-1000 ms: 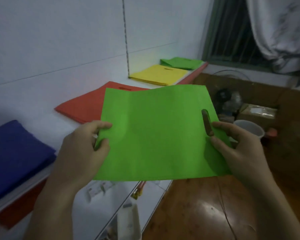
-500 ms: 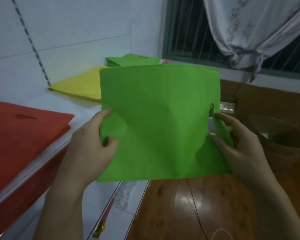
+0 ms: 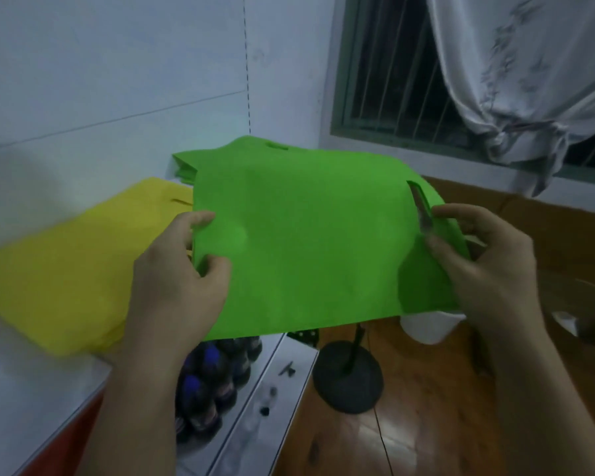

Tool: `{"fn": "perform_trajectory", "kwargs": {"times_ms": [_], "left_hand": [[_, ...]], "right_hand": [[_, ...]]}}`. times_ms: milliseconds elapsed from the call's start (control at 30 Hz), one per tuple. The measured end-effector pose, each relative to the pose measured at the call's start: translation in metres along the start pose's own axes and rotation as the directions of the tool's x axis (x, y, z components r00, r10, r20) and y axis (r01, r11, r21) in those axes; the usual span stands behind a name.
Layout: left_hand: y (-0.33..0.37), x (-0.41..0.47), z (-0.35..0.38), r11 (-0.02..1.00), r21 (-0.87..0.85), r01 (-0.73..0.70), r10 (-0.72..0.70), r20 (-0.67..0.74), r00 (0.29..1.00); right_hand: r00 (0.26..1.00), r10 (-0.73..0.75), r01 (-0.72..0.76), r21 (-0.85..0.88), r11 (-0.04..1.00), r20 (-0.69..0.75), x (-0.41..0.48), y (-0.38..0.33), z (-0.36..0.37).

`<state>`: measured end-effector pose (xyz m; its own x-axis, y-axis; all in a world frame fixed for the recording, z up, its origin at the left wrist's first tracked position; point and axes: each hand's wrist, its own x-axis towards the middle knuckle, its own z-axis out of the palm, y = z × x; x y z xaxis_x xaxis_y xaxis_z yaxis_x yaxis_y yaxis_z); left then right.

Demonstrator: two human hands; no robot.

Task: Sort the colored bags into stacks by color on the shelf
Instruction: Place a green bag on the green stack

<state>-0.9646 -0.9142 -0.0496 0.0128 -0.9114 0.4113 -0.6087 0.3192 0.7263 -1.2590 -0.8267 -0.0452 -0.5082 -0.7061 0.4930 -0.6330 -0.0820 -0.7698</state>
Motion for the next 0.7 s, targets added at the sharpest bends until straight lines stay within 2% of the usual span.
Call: {"fn": "perform_trajectory", "kwargs": {"times_ms": [67, 167, 367, 533, 700], "left_hand": [[-0.002, 0.018, 0.019, 0.999, 0.006, 0.051, -0.051, -0.059, 0.997], [0.0, 0.045, 0.048, 0.995, 0.036, 0.091, -0.085, -0.128, 0.988], [0.003, 0.108, 0.102, 0.963, 0.212, 0.17, -0.11, -0.267, 0.957], [0.009, 0.155, 0.136, 0.909, 0.29, 0.299, -0.198, -0.331, 0.923], [0.005, 0.192, 0.169, 0.846, 0.387, 0.367, -0.215, -0.382, 0.899]], "right_hand": [[1.0, -0.007, 0.006, 0.034, 0.999, 0.018, 0.036, 0.018, 0.022], [0.992, -0.021, 0.015, 0.046, 0.999, 0.122, 0.095, 0.045, 0.057], [0.923, -0.184, 0.154, 0.115, 0.981, 0.337, 0.22, 0.08, 0.143], [0.864, -0.301, 0.255, 0.164, 0.953, 0.404, 0.313, 0.1, 0.207], [0.839, -0.307, 0.262, 0.162, 0.951, 0.449, 0.374, 0.114, 0.261]]}}
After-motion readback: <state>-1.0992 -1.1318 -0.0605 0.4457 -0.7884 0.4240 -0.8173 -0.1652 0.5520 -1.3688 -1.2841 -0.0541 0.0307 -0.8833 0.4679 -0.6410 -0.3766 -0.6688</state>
